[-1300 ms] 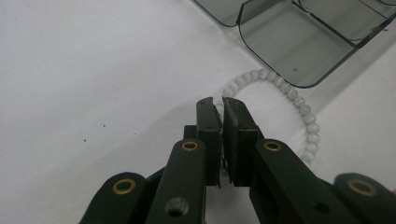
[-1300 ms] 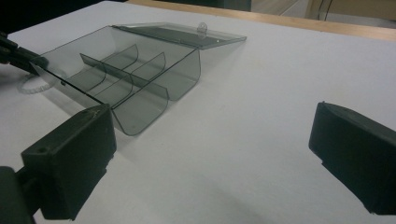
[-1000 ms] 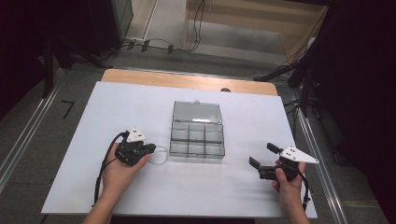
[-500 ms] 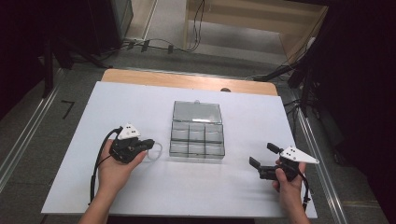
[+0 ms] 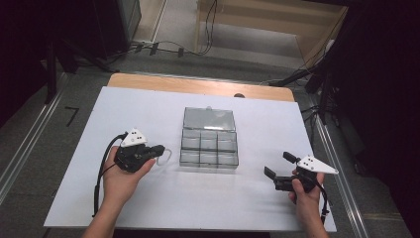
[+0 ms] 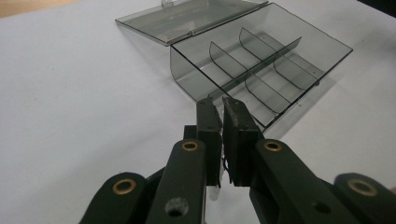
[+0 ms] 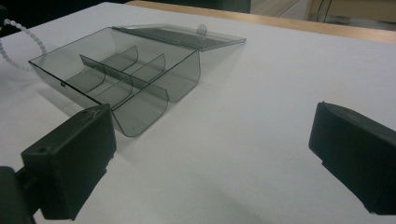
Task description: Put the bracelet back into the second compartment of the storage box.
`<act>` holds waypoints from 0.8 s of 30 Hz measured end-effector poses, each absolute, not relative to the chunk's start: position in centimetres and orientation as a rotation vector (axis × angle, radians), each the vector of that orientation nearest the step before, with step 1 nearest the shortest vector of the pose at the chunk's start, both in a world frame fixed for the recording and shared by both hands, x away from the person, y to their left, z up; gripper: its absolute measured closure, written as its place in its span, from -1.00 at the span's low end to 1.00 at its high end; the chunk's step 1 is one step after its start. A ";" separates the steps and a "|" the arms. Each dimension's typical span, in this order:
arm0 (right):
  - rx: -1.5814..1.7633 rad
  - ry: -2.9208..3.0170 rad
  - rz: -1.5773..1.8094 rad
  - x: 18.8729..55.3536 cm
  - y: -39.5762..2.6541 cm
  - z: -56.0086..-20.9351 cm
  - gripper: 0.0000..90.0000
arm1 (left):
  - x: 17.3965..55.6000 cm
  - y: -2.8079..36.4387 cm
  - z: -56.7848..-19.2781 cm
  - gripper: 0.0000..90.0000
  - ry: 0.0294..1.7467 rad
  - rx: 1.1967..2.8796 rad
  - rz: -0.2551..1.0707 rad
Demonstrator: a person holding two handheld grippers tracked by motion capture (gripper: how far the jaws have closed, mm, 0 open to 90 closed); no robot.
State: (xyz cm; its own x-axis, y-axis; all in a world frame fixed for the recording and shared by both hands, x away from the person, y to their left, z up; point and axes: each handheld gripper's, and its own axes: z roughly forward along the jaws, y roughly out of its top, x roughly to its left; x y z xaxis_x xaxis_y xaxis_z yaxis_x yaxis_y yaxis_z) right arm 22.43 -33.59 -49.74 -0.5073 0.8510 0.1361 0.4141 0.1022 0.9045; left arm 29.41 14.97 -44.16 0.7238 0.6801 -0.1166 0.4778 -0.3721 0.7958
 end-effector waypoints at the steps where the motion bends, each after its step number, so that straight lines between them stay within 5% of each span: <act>1: 1.233 1.964 1.384 22.4 -33.6 -49.7 -1.00 | 29.4 15.0 -44.1 0.90 0.880 2.036 0.286; 24: 1.231 1.956 1.391 22.3 -33.6 -49.6 -1.00 | 29.6 14.5 -42.5 0.90 0.847 2.002 0.278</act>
State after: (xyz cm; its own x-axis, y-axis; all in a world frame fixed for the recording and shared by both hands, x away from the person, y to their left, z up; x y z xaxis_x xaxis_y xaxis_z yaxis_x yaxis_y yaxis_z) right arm 22.25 -33.56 -49.56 -0.5067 0.8513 0.1365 0.4082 0.0973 0.9077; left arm 29.65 14.53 -42.51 0.7382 0.6617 -0.1310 0.4552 -0.3454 0.8207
